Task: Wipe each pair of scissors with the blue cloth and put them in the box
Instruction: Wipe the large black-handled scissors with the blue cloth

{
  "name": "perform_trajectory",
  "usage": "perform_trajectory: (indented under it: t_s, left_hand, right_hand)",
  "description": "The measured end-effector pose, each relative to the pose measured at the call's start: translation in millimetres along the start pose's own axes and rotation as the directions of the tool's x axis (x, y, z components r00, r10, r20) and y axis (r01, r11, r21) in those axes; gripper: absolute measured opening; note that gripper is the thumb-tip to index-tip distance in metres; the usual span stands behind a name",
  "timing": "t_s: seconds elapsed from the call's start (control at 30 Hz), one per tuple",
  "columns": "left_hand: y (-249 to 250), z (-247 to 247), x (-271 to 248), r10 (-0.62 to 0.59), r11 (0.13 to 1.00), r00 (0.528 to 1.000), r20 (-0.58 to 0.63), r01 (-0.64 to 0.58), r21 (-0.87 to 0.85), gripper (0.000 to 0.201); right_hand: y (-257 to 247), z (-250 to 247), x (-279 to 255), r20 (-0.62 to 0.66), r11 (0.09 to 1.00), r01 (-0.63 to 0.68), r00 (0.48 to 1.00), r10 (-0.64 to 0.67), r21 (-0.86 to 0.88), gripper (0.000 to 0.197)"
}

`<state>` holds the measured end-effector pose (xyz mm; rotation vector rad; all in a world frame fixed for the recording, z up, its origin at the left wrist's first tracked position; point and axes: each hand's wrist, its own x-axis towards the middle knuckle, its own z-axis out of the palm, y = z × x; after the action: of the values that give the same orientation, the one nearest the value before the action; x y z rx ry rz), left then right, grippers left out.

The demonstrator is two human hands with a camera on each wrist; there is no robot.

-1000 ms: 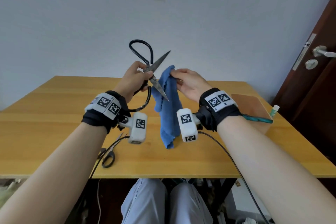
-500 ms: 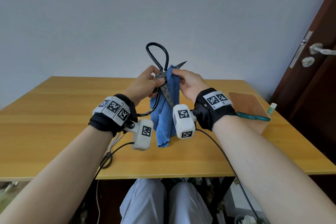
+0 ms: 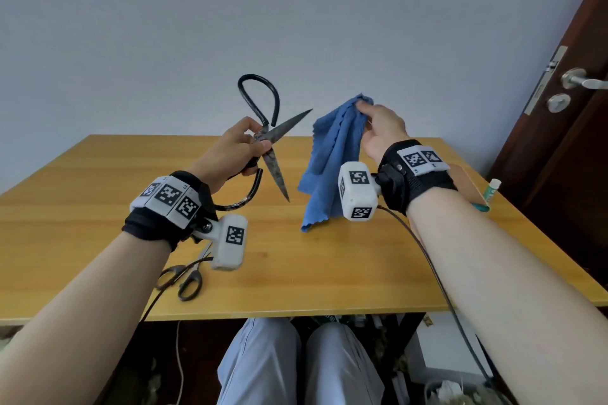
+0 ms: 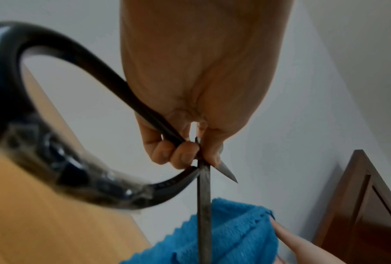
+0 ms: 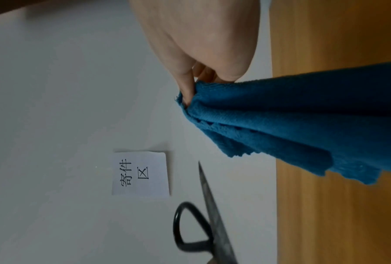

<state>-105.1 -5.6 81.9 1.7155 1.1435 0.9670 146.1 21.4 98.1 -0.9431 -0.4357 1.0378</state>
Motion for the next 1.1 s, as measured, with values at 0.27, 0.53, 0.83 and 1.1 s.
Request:
perform_trajectory:
  t_s: [0.27, 0.53, 0.83, 1.1]
  left_hand:
    - [-14.2, -11.4, 4.3, -0.079, 0.970, 0.990, -0.116, 0.050, -0.236, 0.008]
    - [-18.9, -0.9, 10.0, -0.162, 0.877, 0.967, -0.198, 0.049, -0.479, 0.012]
    - [-16.8, 35.0, 20.1, -0.151, 0.817, 0.946, -0.286, -0.043, -0.575, 0.017]
    - [-13.5, 17.7, 29.6, -0.205, 0.565, 0.955, -0.214, -0.063, -0.823, 0.036]
  right_hand:
    - [37.3, -9.0, -5.6, 0.204, 0.955, -0.155, 0.956, 0.209, -0.253, 0.010]
    - [60.3, -20.8, -27.5, 0.322, 0.742, -0.102, 0.856, 0.405, -0.663, 0.020]
    - [55.1, -2.1, -50.8, 0.591, 0.868, -0.013, 0.728, 0.348, -0.496, 0.030]
    - [29.5, -5.7, -37.2, 0.529, 0.881, 0.142, 0.838, 0.135, -0.450, 0.037]
